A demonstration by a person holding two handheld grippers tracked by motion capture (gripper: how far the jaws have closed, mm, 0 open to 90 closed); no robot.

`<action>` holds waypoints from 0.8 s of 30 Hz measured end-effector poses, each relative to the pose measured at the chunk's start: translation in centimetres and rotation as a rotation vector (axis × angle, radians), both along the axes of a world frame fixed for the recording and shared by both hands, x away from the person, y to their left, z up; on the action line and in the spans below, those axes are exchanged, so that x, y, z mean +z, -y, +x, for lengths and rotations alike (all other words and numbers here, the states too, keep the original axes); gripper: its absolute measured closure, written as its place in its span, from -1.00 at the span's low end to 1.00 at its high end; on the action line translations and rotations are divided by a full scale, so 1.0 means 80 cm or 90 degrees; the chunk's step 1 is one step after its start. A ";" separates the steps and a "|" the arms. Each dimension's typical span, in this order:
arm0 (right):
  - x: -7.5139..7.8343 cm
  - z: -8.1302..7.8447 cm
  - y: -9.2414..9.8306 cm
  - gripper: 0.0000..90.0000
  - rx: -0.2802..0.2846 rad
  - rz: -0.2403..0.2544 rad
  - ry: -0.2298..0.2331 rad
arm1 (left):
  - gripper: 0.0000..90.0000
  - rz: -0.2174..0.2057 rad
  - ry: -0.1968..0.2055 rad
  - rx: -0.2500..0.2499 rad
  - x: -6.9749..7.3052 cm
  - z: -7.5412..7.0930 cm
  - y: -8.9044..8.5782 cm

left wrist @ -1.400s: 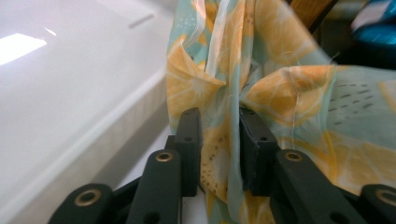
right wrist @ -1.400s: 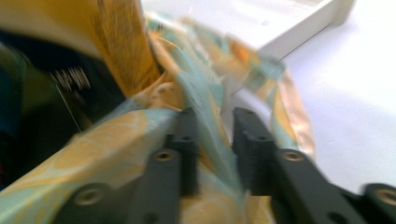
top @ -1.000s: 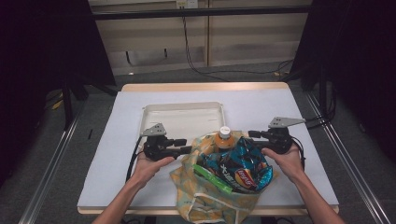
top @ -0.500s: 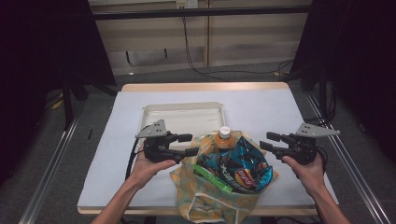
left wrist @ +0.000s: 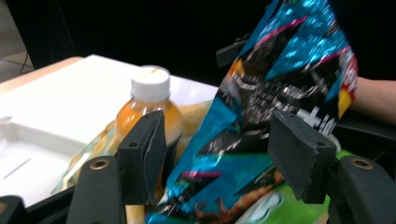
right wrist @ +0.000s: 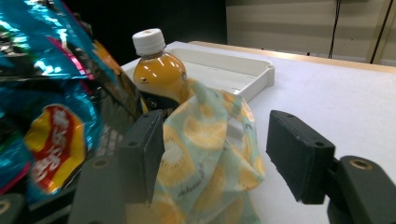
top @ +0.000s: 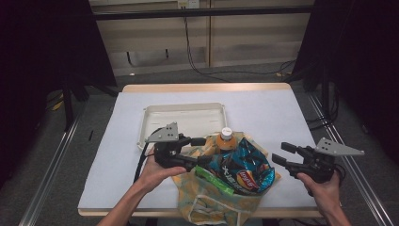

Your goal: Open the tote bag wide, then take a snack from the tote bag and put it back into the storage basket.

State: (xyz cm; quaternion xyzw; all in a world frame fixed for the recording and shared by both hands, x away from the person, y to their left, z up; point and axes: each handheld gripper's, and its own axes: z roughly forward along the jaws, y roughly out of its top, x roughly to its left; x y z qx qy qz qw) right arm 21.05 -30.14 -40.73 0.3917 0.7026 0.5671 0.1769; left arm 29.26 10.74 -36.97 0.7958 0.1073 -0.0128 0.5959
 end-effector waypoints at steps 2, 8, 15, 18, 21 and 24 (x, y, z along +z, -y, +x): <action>0.001 -0.004 0.003 -0.25 0.004 0.001 0.005 | -0.21 -0.014 0.006 -0.017 0.006 -0.004 0.005; -0.013 -0.016 -0.005 -0.31 0.007 -0.013 -0.002 | -0.28 -0.016 0.008 -0.033 0.014 -0.004 0.022; -0.024 -0.015 -0.008 -0.35 0.008 -0.026 -0.009 | -0.39 -0.043 0.016 -0.076 0.031 -0.007 0.051; -0.024 -0.015 -0.008 -0.36 0.005 -0.024 -0.008 | -0.47 -0.038 0.019 -0.088 0.037 -0.006 0.064; -0.024 -0.016 -0.008 -0.36 0.009 -0.027 -0.005 | -0.56 -0.043 0.013 -0.102 0.039 -0.005 0.079; -0.025 -0.015 -0.008 -0.37 0.008 -0.025 -0.008 | -0.64 -0.038 0.011 -0.120 0.042 -0.002 0.091</action>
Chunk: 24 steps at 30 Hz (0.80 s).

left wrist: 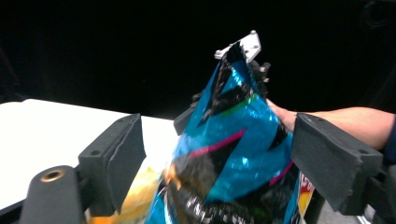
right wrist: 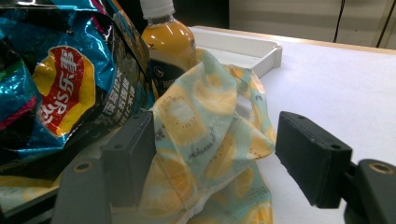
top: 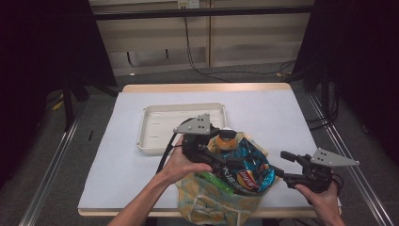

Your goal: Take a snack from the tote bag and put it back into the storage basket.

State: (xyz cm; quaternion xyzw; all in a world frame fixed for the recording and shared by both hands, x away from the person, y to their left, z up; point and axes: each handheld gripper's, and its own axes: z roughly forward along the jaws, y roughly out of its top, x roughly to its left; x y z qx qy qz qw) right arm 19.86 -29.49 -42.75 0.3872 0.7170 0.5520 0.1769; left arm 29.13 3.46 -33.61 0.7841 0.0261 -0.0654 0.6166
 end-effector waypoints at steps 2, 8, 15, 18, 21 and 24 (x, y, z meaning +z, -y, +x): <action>0.000 0.000 0.000 -0.37 0.000 -0.003 -0.001 | -0.67 -0.002 -0.001 -0.013 0.002 0.000 0.007; -0.001 0.001 -0.003 -0.37 0.004 -0.003 -0.007 | -0.77 0.026 0.001 -0.042 -0.004 0.000 0.026; -0.001 0.001 -0.004 -0.37 0.007 -0.006 -0.006 | -0.17 0.031 0.029 -0.064 -0.007 0.002 0.028; -0.001 0.001 -0.004 -0.37 0.005 -0.005 -0.007 | 0.19 0.033 0.029 -0.054 -0.006 0.006 0.024; -0.001 0.001 -0.004 -0.37 0.006 -0.006 -0.006 | 0.40 0.033 0.028 -0.046 -0.006 0.010 0.021; -0.001 0.001 -0.004 -0.37 0.008 -0.007 -0.006 | 0.55 0.030 0.028 -0.046 -0.004 0.011 0.018</action>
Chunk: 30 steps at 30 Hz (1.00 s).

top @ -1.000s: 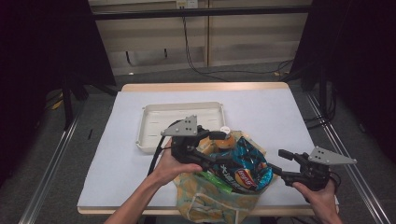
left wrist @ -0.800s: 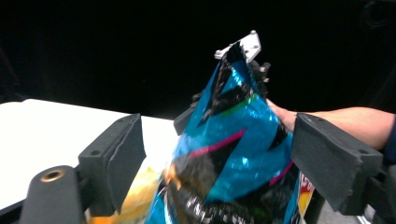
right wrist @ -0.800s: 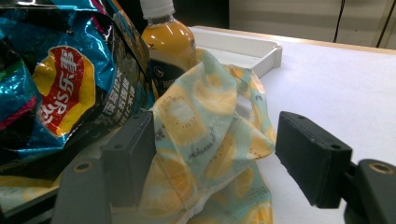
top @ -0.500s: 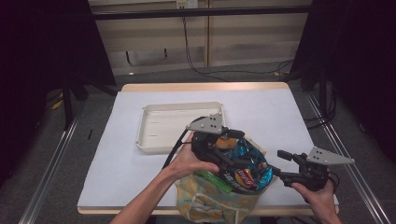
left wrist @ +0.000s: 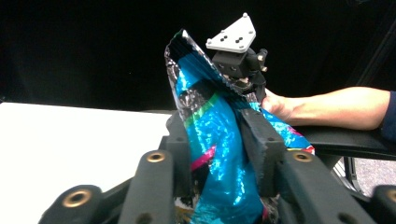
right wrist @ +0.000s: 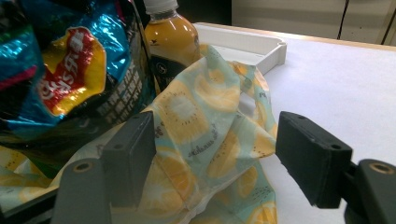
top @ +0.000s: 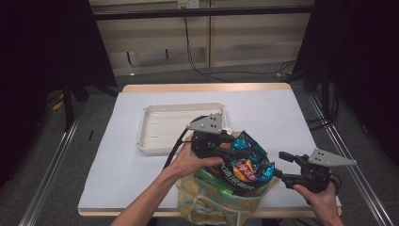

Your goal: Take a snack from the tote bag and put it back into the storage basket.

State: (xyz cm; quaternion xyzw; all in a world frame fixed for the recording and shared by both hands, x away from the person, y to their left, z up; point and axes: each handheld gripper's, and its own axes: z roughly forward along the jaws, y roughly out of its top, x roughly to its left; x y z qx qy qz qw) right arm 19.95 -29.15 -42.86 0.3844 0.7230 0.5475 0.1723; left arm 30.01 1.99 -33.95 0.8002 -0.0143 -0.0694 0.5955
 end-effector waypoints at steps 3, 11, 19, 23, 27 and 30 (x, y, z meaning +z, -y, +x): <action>0.000 0.000 0.000 -0.37 0.000 0.000 0.000 | 0.70 -0.003 -0.003 0.009 0.002 0.001 -0.003; 0.001 -0.001 -0.001 -0.37 0.000 0.003 0.004 | 0.92 -0.009 -0.019 0.010 0.006 0.004 -0.006; 0.002 -0.003 0.000 -0.37 -0.002 0.007 0.008 | 0.99 -0.020 -0.034 0.032 0.014 0.010 -0.013; 0.002 -0.003 0.000 -0.37 0.000 0.008 0.010 | 0.99 -0.032 -0.040 0.042 0.020 0.011 -0.016; 0.003 -0.004 0.000 -0.37 -0.002 0.011 0.019 | 0.99 -0.049 -0.044 0.054 0.030 0.012 -0.020; 0.004 -0.006 0.001 -0.40 -0.002 0.015 0.023 | 0.98 -0.056 -0.041 0.060 0.037 0.014 -0.023</action>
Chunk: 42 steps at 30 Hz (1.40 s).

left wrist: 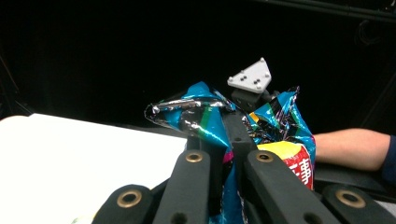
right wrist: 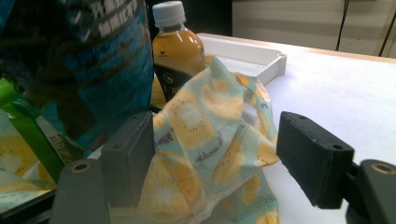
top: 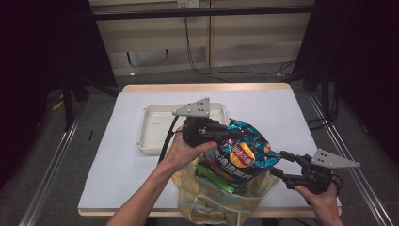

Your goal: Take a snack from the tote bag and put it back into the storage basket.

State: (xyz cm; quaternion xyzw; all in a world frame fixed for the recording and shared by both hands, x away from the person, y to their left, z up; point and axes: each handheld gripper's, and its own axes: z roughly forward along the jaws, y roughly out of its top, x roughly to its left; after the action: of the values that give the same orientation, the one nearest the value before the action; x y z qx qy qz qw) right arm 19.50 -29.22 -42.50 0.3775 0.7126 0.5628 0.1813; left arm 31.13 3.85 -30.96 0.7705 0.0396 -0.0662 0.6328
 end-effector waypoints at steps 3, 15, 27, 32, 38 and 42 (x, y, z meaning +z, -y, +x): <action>0.001 -0.001 0.000 -0.41 0.001 0.004 0.005 | 0.98 -0.005 -0.001 0.004 0.006 0.002 -0.002; 0.001 -0.002 0.001 -0.43 0.005 0.009 0.009 | 0.98 -0.042 0.012 0.028 0.048 0.008 -0.013; 0.001 -0.002 0.000 -0.44 0.005 0.007 0.011 | 0.98 -0.056 0.015 0.090 0.066 0.021 -0.059; 0.000 -0.002 -0.001 -0.44 0.006 0.007 0.010 | 0.98 -0.068 0.005 0.126 0.066 0.029 -0.081; 0.000 -0.001 -0.001 -0.44 0.007 0.006 0.010 | 0.98 -0.075 0.000 0.164 0.064 0.043 -0.104; 0.000 0.000 0.000 -0.45 0.005 0.013 0.011 | 0.98 -0.077 -0.010 0.194 0.061 0.058 -0.124</action>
State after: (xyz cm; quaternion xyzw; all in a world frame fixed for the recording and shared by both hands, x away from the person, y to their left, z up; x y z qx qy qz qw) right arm 19.49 -29.18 -42.52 0.3719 0.7068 0.5738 0.1813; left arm 35.78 13.78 -26.09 0.7155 0.1567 0.0223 0.6805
